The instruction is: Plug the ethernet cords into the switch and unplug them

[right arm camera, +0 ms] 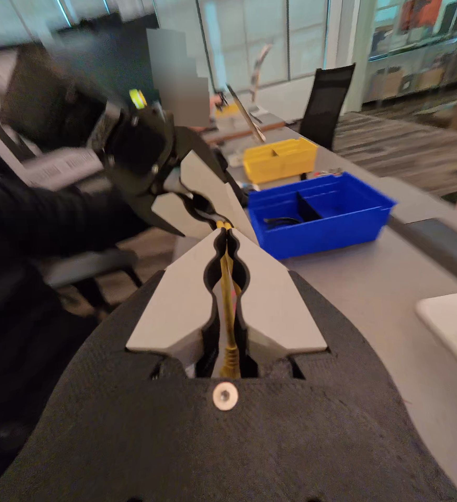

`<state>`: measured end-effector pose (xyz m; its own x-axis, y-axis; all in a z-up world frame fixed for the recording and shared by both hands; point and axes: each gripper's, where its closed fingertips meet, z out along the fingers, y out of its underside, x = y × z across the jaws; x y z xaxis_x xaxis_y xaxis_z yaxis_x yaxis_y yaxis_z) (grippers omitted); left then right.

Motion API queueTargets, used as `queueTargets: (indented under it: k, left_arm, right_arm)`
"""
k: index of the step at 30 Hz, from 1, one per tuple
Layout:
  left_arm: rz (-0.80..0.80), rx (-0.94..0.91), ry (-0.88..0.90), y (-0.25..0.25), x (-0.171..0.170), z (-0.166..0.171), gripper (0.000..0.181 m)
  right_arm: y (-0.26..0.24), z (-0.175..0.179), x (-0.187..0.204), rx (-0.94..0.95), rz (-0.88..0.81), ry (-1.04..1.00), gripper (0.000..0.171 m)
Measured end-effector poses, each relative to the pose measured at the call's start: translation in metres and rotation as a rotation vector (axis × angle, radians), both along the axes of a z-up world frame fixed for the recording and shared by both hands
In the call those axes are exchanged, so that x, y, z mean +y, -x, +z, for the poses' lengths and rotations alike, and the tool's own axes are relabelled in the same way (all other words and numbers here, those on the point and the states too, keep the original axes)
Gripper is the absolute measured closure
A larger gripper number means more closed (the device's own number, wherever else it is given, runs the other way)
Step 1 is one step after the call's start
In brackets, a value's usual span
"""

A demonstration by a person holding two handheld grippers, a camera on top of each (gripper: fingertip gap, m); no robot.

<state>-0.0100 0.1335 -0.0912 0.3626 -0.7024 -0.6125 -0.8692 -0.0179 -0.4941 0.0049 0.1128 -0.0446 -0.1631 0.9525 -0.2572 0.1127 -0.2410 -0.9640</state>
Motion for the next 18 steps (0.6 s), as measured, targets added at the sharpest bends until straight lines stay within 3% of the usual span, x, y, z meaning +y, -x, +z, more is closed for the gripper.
queueTargets:
  k: [2, 6, 11, 13, 15, 18]
  left_arm:
    - [-0.008, 0.122, -0.121, 0.003, 0.003, 0.004, 0.181]
    - [-0.013, 0.274, -0.251, 0.009, 0.008, 0.004, 0.181]
    - [-0.046, 0.328, -0.291, 0.016, 0.012, 0.005, 0.181]
    - [-0.087, 0.328, -0.273, 0.013, 0.006, 0.002, 0.181]
    - [-0.088, 0.323, -0.274, 0.015, 0.003, 0.003, 0.181]
    - [-0.093, 0.28, -0.257, 0.016, 0.003, 0.005, 0.181]
  right_arm:
    - [0.001, -0.001, 0.002, 0.034, 0.048, 0.181, 0.171]
    - [0.005, -0.009, 0.007, 0.038, 0.078, 0.323, 0.171]
    - [0.007, -0.009, 0.018, 0.066, 0.03, 0.335, 0.171]
    - [-0.007, 0.005, 0.036, 0.167, -0.039, 0.336, 0.171]
    - [-0.018, 0.005, 0.03, 0.117, -0.013, 0.206, 0.171]
    - [-0.014, -0.007, 0.005, -0.025, 0.01, -0.132, 0.146]
